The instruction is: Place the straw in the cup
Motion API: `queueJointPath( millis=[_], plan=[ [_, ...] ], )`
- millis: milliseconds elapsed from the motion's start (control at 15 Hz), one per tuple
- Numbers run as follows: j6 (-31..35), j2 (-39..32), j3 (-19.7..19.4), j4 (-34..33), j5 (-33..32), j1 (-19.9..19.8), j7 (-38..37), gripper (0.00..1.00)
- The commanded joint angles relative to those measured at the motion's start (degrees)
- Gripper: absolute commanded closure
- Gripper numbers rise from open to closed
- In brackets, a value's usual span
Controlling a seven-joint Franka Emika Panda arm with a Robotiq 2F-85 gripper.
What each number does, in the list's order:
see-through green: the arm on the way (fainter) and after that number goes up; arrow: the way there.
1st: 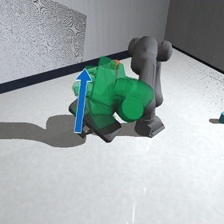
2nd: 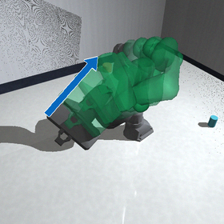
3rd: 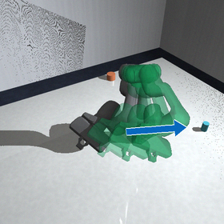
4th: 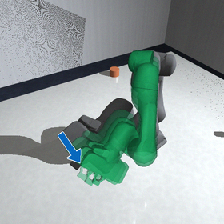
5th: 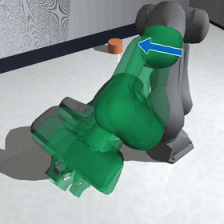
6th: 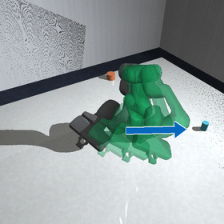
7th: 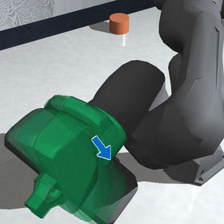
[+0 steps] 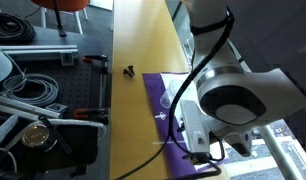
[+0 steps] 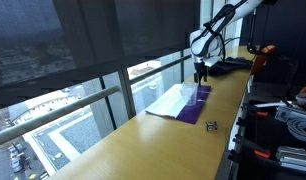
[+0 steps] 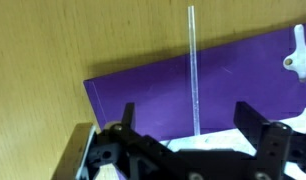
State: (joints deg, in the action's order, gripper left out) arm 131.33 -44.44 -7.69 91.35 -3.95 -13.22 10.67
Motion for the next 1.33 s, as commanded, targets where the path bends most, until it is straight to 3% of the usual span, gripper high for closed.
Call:
queueJointPath(
  millis=[0, 333, 400, 467, 533, 1133, 1267],
  plan=[
    [-0.4, -2.9, 0.8, -3.1, 0.3, -0.6, -0.2, 0.0],
    [-0.5, -5.1, 0.9, -5.1, 0.1, 0.0, -0.6, 0.0],
    [-0.5, -5.4, 0.9, -5.4, 0.1, 0.1, -0.8, 0.05],
    [-0.5, -5.6, 1.0, -5.5, 0.0, 0.2, -0.9, 0.2],
    [-0.5, -5.8, 1.0, -5.6, 0.0, 0.4, -1.1, 0.29],
    [-0.6, -6.6, 1.0, -6.0, -0.2, 2.0, -3.0, 0.95],
    [-0.4, -6.2, 1.0, -5.6, -0.2, 2.2, -3.3, 1.0]
  ],
)
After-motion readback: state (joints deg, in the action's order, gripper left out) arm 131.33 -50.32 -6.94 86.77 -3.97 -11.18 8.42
